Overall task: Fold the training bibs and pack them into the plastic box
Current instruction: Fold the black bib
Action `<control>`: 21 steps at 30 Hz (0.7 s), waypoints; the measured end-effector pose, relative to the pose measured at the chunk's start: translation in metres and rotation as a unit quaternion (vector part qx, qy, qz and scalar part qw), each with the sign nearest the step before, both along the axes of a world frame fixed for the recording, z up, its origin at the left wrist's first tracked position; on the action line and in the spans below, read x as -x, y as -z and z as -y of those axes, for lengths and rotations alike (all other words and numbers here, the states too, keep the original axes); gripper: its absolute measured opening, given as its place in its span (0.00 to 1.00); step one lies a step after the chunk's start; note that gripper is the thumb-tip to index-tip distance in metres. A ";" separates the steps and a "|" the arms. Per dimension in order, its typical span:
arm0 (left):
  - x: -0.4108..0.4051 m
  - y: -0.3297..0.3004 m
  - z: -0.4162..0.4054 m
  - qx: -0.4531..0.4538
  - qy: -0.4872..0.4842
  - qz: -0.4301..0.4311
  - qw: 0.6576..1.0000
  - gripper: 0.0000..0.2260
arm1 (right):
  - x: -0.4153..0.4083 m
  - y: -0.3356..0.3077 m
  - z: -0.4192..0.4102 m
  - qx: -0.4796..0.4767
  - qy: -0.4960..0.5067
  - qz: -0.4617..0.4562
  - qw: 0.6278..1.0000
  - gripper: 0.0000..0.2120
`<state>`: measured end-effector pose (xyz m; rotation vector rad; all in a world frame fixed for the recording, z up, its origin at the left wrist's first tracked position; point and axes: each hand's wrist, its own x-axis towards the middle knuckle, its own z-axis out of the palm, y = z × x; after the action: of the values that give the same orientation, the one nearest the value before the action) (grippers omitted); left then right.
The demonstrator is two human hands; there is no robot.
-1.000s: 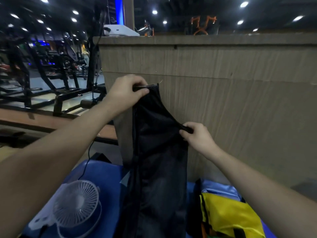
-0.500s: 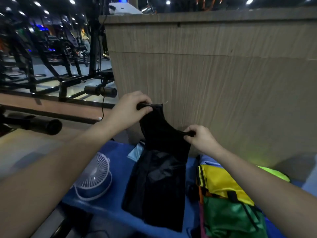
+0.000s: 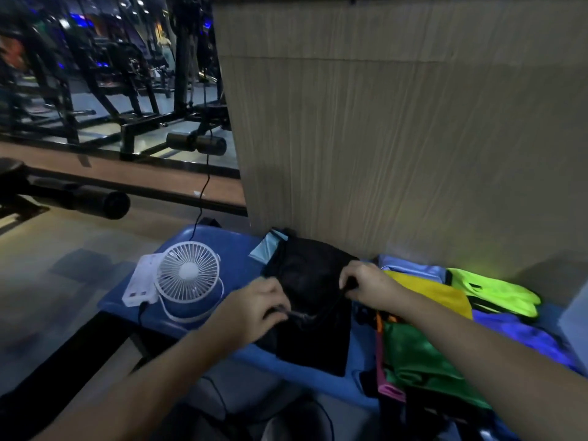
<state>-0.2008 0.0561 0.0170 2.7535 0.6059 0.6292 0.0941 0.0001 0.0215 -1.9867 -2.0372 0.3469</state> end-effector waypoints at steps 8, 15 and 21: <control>0.010 0.051 0.016 0.043 0.000 -0.136 0.990 0.23 | 0.001 0.022 0.003 0.128 -0.041 0.081 0.988 0.12; -0.025 0.015 -0.044 0.059 -0.063 0.016 0.996 0.05 | -0.028 0.018 -0.035 -0.015 0.084 -0.033 0.996 0.07; -0.110 0.004 -0.119 0.083 -0.123 -0.014 0.989 0.16 | -0.052 0.019 -0.081 0.023 0.118 -0.027 0.992 0.23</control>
<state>-0.0903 0.1754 0.0125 2.5587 0.9693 0.5630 0.1465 0.0810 0.0022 -2.1920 -1.7522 0.3932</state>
